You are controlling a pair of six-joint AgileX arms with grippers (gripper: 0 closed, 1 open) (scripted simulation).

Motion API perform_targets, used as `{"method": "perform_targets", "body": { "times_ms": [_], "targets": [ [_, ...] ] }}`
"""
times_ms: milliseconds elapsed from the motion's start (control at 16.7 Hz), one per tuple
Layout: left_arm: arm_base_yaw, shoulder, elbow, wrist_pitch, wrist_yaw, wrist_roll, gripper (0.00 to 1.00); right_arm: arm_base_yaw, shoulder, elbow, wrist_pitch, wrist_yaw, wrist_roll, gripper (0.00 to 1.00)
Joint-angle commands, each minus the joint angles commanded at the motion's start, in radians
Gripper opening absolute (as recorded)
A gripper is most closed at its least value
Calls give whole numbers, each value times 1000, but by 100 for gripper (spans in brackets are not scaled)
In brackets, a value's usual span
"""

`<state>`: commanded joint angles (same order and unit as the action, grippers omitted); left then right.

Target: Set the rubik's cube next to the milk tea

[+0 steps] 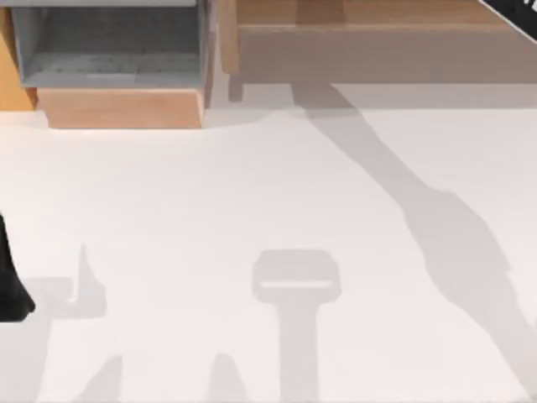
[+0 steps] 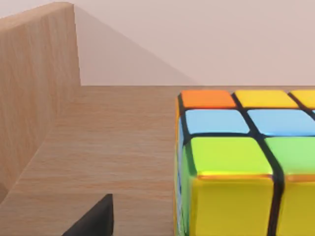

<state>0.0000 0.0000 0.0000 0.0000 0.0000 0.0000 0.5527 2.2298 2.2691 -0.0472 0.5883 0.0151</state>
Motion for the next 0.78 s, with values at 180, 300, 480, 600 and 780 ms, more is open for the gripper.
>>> {"method": "perform_targets", "body": {
  "times_ms": [180, 300, 480, 600, 780],
  "targets": [
    [0, 0, 0, 0, 0, 0, 100, 0, 0, 0, 0, 0, 0, 92],
    [0, 0, 0, 0, 0, 0, 100, 0, 0, 0, 0, 0, 0, 77],
    [0, 0, 0, 0, 0, 0, 100, 0, 0, 0, 0, 0, 0, 55],
    [0, 0, 0, 0, 0, 0, 100, 0, 0, 0, 0, 0, 0, 40],
    [0, 0, 0, 0, 0, 0, 100, 0, 0, 0, 0, 0, 0, 17]
  ]
}}
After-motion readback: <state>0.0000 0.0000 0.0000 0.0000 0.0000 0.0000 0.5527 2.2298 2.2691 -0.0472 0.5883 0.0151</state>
